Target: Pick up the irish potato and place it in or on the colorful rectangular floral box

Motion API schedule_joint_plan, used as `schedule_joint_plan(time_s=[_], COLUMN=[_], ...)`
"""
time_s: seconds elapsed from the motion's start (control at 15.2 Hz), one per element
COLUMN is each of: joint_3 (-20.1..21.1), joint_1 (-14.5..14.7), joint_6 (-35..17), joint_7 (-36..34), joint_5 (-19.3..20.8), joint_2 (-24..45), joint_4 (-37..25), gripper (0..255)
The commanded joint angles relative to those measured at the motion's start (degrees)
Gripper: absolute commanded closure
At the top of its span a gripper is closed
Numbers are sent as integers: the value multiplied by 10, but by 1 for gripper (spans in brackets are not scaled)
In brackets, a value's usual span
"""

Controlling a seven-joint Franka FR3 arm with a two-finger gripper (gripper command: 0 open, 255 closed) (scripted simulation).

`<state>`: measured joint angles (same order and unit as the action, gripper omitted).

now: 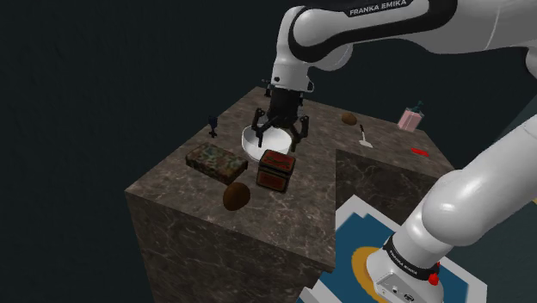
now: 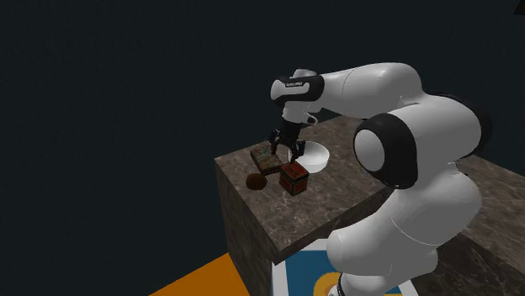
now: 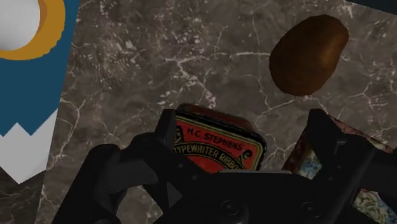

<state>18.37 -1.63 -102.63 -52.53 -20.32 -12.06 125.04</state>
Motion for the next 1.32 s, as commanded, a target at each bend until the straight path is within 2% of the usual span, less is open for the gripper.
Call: schedule_joint_plan(time_s=[0.0,0.59,1.06,1.25], joint_3=[10,30,38,39], joint_1=[2,22,36,37], joint_6=[-7,-69,-119,-124], joint_7=[-48,-214,-209,-209], joint_5=[-15,-78,-88,-89], joint_2=[43,243,256,257], joint_4=[-19,-97,-63,-61], gripper=[0,0,0,0])
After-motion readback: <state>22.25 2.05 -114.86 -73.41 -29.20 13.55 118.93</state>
